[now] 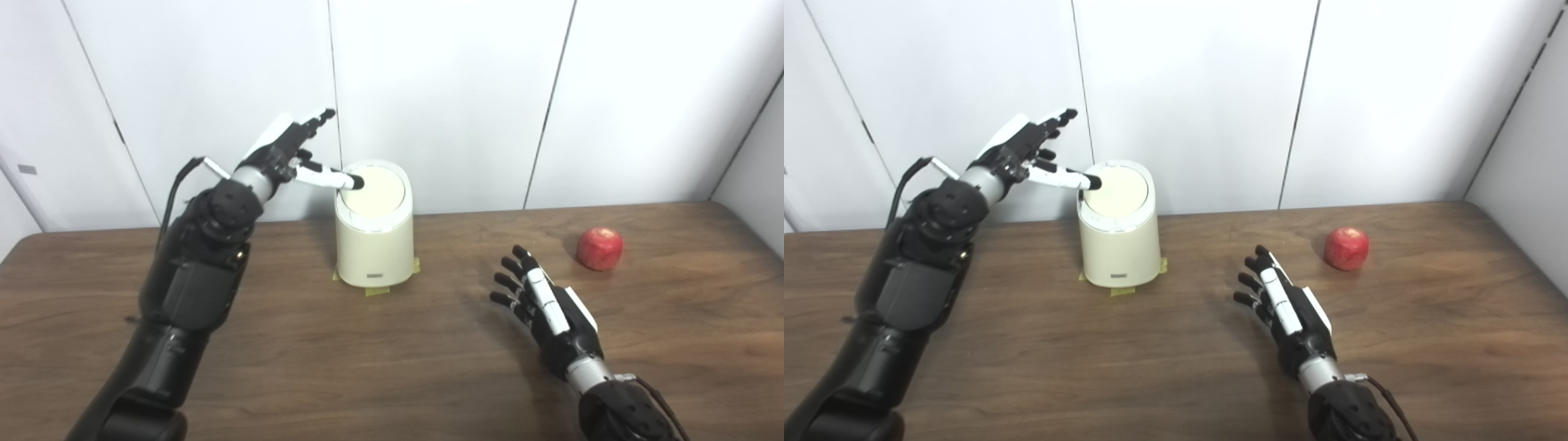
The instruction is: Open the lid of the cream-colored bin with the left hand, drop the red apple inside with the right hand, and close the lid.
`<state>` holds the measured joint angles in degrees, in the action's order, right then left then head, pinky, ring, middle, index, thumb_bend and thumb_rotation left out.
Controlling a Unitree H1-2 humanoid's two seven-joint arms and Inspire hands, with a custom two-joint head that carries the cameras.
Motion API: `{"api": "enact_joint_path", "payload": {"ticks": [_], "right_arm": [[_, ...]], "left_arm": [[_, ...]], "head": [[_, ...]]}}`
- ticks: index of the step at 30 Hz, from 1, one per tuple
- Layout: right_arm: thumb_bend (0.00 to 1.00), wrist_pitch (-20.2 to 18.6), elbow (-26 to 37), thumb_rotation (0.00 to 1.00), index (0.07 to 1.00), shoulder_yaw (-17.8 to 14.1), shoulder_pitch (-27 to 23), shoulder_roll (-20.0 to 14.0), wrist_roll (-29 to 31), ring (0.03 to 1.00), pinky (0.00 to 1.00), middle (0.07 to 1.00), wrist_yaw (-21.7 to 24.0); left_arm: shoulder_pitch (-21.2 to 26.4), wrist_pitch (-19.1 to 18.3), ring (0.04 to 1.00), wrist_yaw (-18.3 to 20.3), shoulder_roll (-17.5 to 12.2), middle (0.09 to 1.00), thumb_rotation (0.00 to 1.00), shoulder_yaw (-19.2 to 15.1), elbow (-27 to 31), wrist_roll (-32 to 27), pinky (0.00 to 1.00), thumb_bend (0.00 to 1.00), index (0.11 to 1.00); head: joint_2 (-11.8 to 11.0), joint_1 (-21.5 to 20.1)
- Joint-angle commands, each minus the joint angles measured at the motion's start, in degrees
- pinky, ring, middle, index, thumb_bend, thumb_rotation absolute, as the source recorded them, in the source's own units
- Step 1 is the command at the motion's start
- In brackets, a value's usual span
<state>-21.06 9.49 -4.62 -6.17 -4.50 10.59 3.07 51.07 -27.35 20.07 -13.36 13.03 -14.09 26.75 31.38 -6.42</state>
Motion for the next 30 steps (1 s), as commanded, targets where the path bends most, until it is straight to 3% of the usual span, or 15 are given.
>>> {"api": "enact_joint_path", "payload": {"ticks": [1, 6, 16, 23, 30], "right_arm": [[0.51, 0.98, 2.08, 0.82, 0.977, -0.25, -1.90, -0.09, 0.34, 0.898, 0.80, 0.934, 0.16], [0.51, 1.72, 1.48, 0.83, 0.973, 0.03, -2.12, -0.05, -0.04, 0.893, 0.80, 0.924, 0.22], [0.52, 1.67, 2.01, 0.85, 0.970, 0.53, -2.31, 0.57, -1.13, 0.877, 0.77, 0.906, -0.36], [0.52, 1.10, 3.01, 0.84, 0.965, 0.66, -2.34, 0.87, -1.44, 0.863, 0.75, 0.894, -0.81], [0.51, 0.50, 3.39, 0.85, 0.967, 0.77, -2.54, 0.82, -1.70, 0.855, 0.74, 0.887, -1.13]], "left_arm": [[5.57, 1.46, 1.000, -2.81, 0.16, 1.000, 0.14, 0.58, -1.23, 1.32, 0.88, 0.85, 1.000], [9.26, 3.70, 0.990, -3.71, 0.41, 1.000, 0.14, 4.04, -7.57, 2.82, 0.79, 0.87, 1.000], [12.29, 5.04, 0.970, -6.87, 1.67, 1.000, 0.09, 7.50, -13.96, 5.90, 0.89, 0.92, 1.000], [12.64, 4.79, 0.965, -7.51, 1.20, 1.000, 0.03, 11.70, -13.53, 11.26, 0.99, 0.92, 1.000], [12.13, 7.29, 0.978, -8.43, 0.46, 0.996, 0.00, 13.56, -14.29, 13.93, 1.00, 0.92, 1.000]], "head": [[-0.01, 0.11], [-0.23, 0.38], [-0.39, 0.14], [0.07, 0.04], [0.24, -0.33]]}}
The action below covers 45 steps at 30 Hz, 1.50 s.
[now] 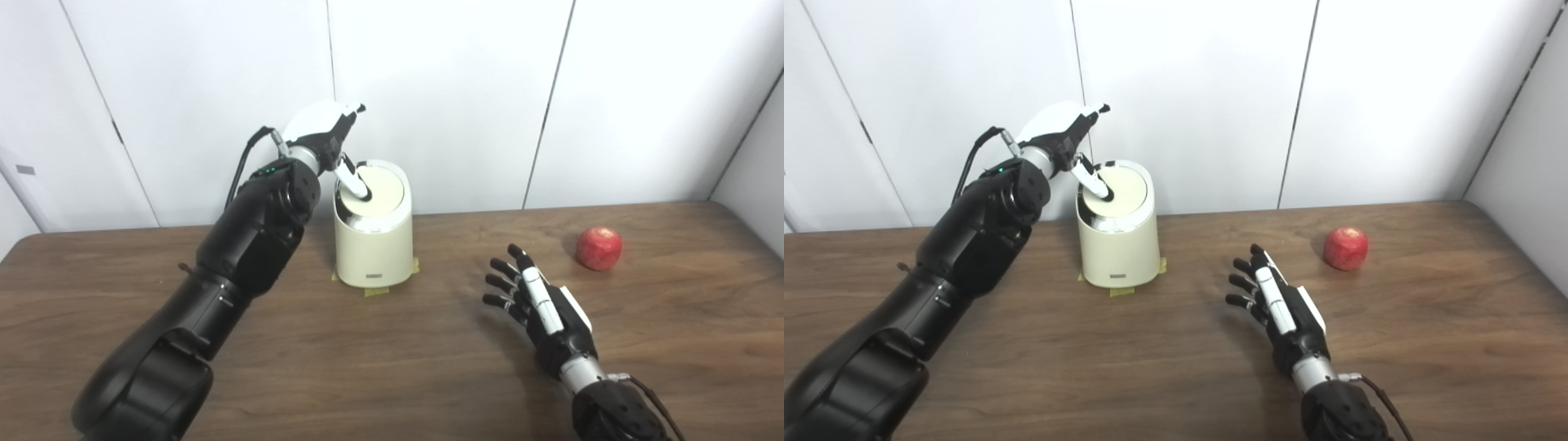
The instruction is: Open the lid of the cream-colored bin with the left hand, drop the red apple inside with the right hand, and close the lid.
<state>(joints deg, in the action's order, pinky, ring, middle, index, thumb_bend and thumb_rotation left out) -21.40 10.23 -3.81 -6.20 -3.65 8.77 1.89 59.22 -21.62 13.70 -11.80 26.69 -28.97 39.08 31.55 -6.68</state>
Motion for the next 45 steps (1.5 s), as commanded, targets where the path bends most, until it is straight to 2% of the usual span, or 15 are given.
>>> {"api": "enact_joint_path", "payload": {"ticks": [1, 20, 30, 35, 41, 45], "right_arm": [[0.52, 0.93, 2.64, 0.85, 0.968, -0.04, -2.49, -0.04, 0.11, 0.854, 0.74, 0.886, 0.09], [0.54, 0.45, 3.60, 0.85, 0.953, 0.41, -2.36, 0.34, -1.07, 0.840, 0.73, 0.868, -0.09], [0.53, 0.20, 3.73, 0.83, 0.953, 0.20, -2.56, 0.78, -0.83, 0.837, 0.72, 0.865, -0.14], [0.53, -0.05, 4.20, 0.83, 0.955, 0.28, -2.57, 0.87, -0.92, 0.839, 0.72, 0.865, -0.23], [0.53, -0.32, 4.01, 0.82, 0.949, -0.12, -2.82, 1.21, -0.60, 0.839, 0.73, 0.863, -0.50], [0.51, -0.63, 4.71, 0.82, 0.947, -0.15, -2.84, 1.27, -0.70, 0.835, 0.72, 0.859, -0.58]], "left_arm": [[3.88, 2.10, 0.976, -2.17, -1.25, 0.995, 0.00, 0.18, 0.47, 2.01, 1.00, 0.92, 1.000], [1.26, 6.91, 0.998, -1.13, -1.73, 0.987, 0.02, 5.07, 0.60, 8.28, 1.00, 0.98, 1.000], [-0.38, 7.62, 0.993, 2.40, -1.92, 0.981, 0.05, 5.94, 2.28, 8.82, 1.00, 0.97, 1.000], [-0.81, 7.66, 0.997, 3.91, -2.20, 0.986, 0.04, 5.04, 3.05, 7.83, 1.00, 0.97, 0.998], [-0.96, 5.46, 0.978, 6.88, -3.50, 0.974, 0.04, 2.16, 7.28, 6.86, 1.00, 0.95, 0.979], [-1.08, 1.13, 0.971, 13.50, -6.45, 0.973, 0.04, -2.33, 15.91, 3.28, 0.98, 0.87, 0.959]], "head": [[0.19, -0.34], [0.82, -1.29], [1.21, -1.85], [1.42, -1.61], [1.58, -1.96], [1.92, -1.80]]}}
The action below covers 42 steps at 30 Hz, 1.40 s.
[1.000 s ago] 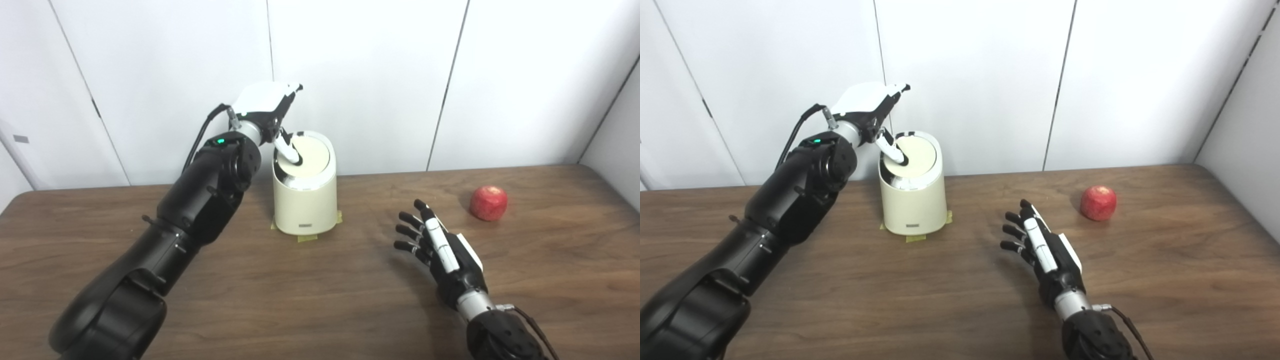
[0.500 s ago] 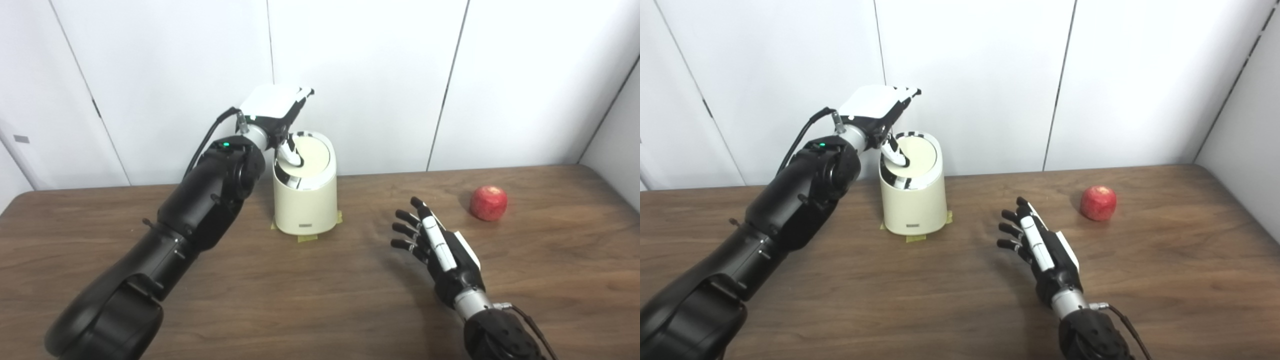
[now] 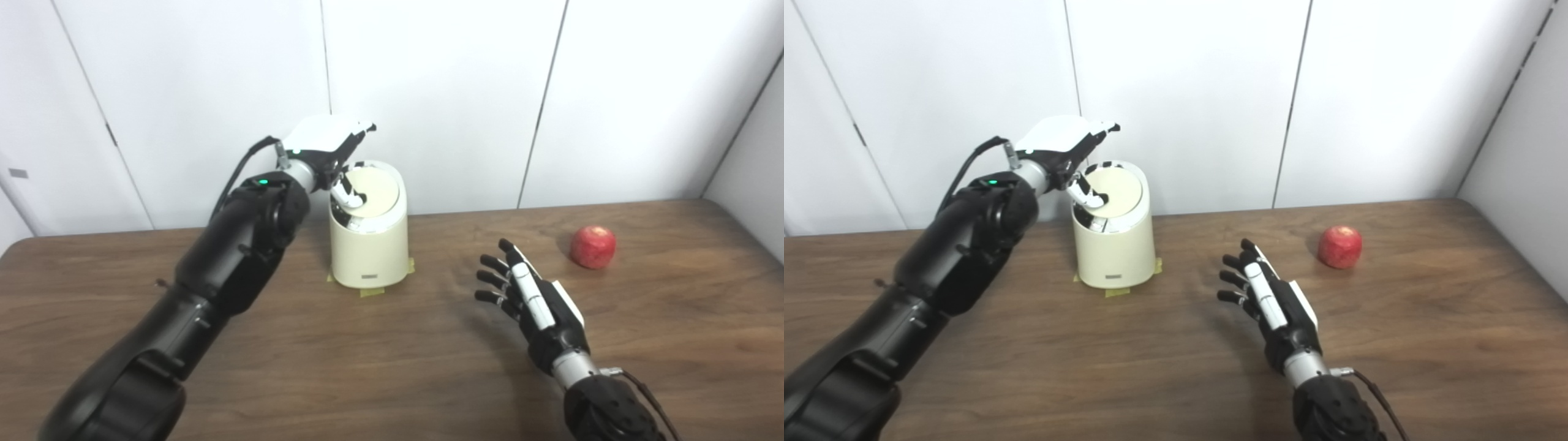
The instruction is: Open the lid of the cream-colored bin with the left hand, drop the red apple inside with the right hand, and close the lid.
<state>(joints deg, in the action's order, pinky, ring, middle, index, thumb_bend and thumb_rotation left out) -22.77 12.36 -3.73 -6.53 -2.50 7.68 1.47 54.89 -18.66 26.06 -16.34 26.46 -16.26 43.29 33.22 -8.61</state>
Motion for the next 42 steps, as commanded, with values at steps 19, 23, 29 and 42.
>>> {"api": "enact_joint_path", "payload": {"ticks": [19, 23, 29, 42], "right_arm": [[0.51, -1.52, 4.00, 0.80, 0.921, -0.01, -1.98, -0.98, -0.39, 0.826, 0.73, 0.849, -0.01], [0.51, -2.07, 4.63, 0.80, 0.917, -0.31, -1.73, -1.01, -0.26, 0.819, 0.71, 0.846, -0.20], [0.51, 1.23, 5.00, 0.73, 0.916, -1.34, -0.70, -2.05, 0.01, 0.817, 0.72, 0.854, 0.49], [0.74, 9.00, 3.55, 0.31, 0.872, -9.39, -1.97, -2.91, 1.94, 0.730, 0.58, 0.797, -2.94]], "left_arm": [[-7.62, -8.25, 0.794, 2.17, 0.48, 0.817, 0.06, -26.86, 24.48, -12.02, 0.70, 0.55, 0.796], [-12.46, -8.24, 0.786, 1.49, 3.64, 0.793, 0.01, -31.17, 27.95, -13.25, 0.72, 0.52, 0.795], [-20.04, -8.23, 0.765, -1.45, 6.02, 0.803, 0.07, -35.05, 32.05, -19.94, 0.67, 0.46, 0.826], [-35.26, -1.31, 0.846, -11.18, 10.37, 0.881, 0.57, -38.07, 30.09, -38.03, 0.81, 0.40, 0.883]], "head": [[1.58, -0.22], [1.69, -0.26], [1.98, 0.03], [3.14, -1.67]]}}
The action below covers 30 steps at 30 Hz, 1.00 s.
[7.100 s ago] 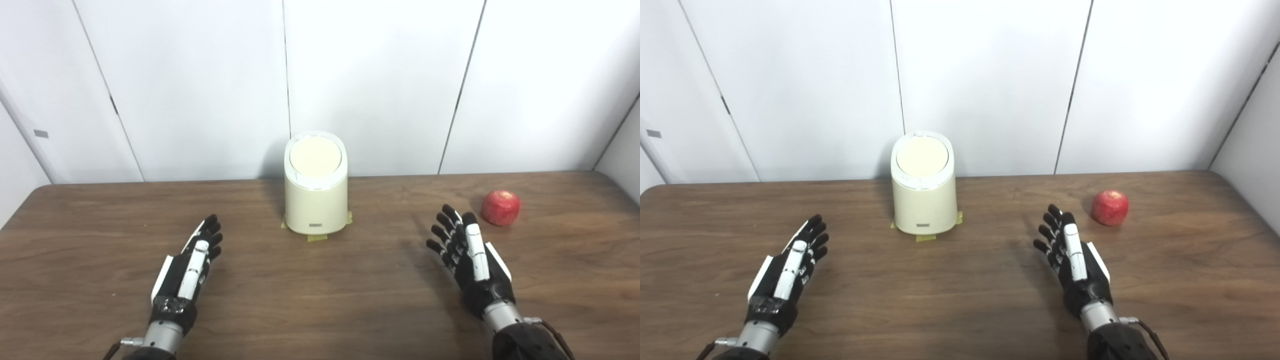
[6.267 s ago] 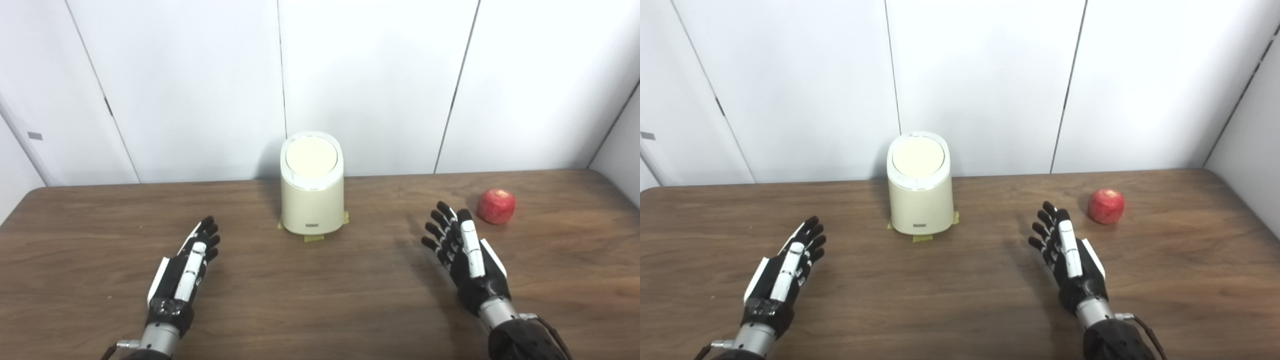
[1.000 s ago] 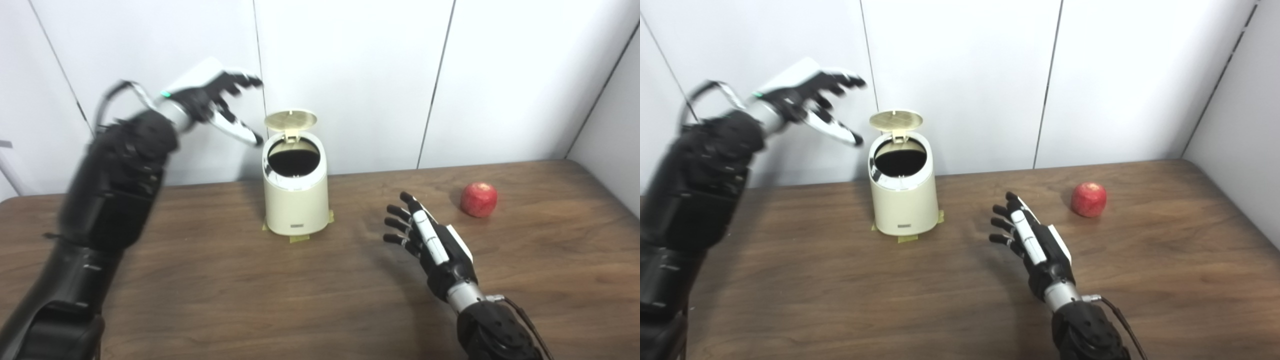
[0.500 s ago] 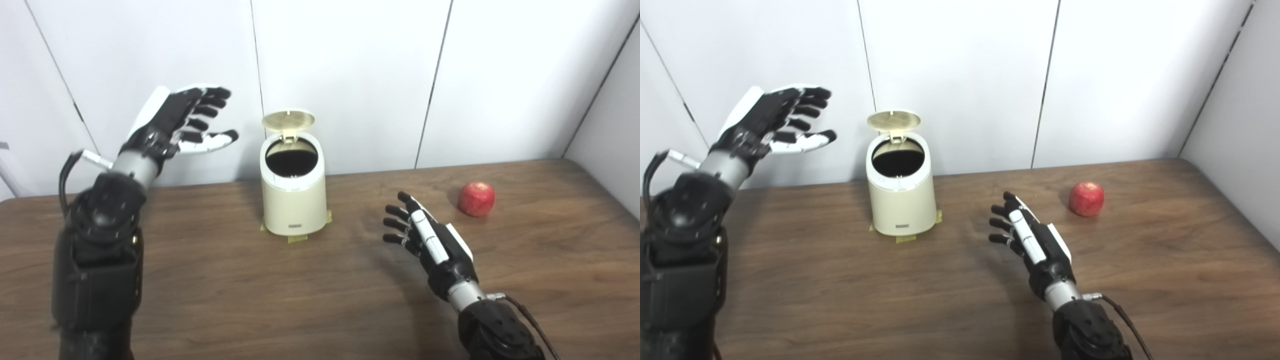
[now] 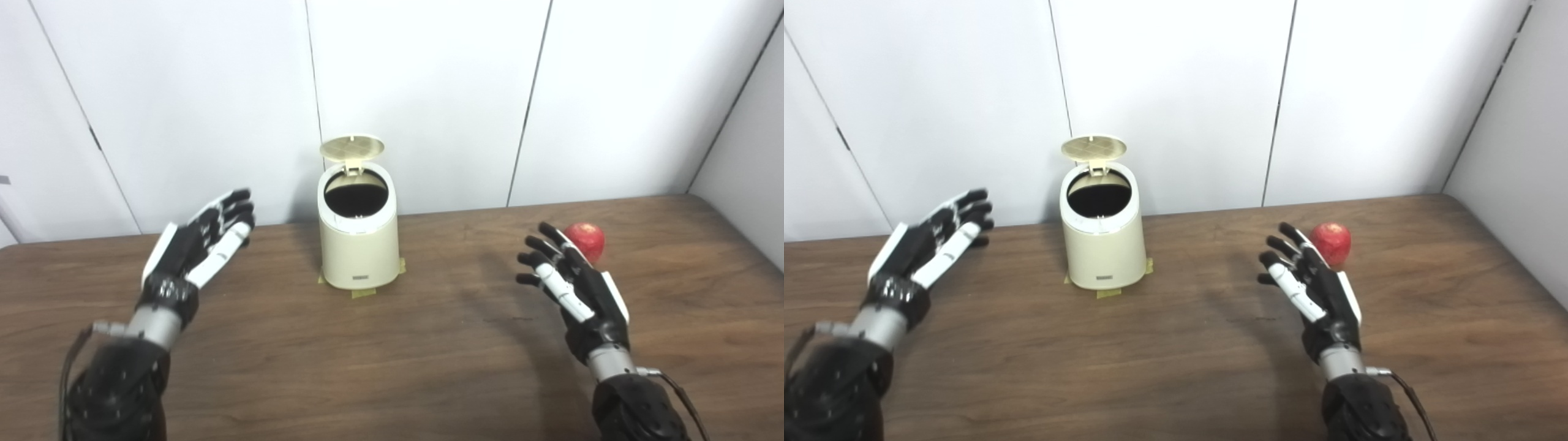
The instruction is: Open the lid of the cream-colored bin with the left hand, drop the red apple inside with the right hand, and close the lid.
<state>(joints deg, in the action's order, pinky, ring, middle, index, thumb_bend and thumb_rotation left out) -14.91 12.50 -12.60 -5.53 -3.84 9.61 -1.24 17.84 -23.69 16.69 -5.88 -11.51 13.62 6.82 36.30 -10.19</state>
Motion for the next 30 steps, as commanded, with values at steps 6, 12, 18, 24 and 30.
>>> {"api": "enact_joint_path", "payload": {"ticks": [6, 12, 18, 24, 30], "right_arm": [[0.78, -2.66, 5.80, 0.17, 0.874, -1.61, -4.63, -7.40, -4.06, 0.717, 0.59, 0.803, -1.44], [0.85, -4.27, 4.22, 0.29, 0.900, 0.73, -5.90, -17.06, -12.92, 0.826, 0.77, 0.887, -0.37], [0.86, -8.61, 3.23, 0.18, 0.910, 3.43, -9.65, -21.64, -19.93, 0.892, 0.79, 0.926, -0.15], [0.93, -12.01, 0.24, 0.20, 0.898, 6.24, -13.41, -24.05, -30.79, 0.922, 0.82, 0.944, 2.76], [0.96, -11.95, -6.12, 0.14, 0.869, 10.01, -17.56, -26.00, -37.16, 0.878, 0.73, 0.917, 5.95]], "left_arm": [[-2.06, 3.37, 0.866, -3.55, -0.35, 0.895, 0.64, 1.33, -0.95, -5.01, 0.86, 0.45, 0.902], [-4.49, 3.09, 0.899, -3.67, -2.45, 0.924, 0.68, 3.54, -0.94, -5.67, 0.88, 0.44, 0.919], [-4.87, 3.64, 0.915, -3.46, -4.22, 0.932, 0.70, 4.08, -1.72, -7.29, 0.90, 0.48, 0.932], [-4.47, 2.78, 0.924, -3.18, -5.82, 0.949, 0.70, 4.02, -2.15, -9.50, 0.92, 0.45, 0.944], [-4.23, 0.75, 0.933, -2.91, -7.26, 0.953, 0.74, 3.68, -1.12, -12.50, 0.95, 0.39, 0.952]], "head": [[1.37, -1.32], [2.66, -5.69], [3.07, -9.75], [3.25, -12.41], [3.61, -13.30]]}}
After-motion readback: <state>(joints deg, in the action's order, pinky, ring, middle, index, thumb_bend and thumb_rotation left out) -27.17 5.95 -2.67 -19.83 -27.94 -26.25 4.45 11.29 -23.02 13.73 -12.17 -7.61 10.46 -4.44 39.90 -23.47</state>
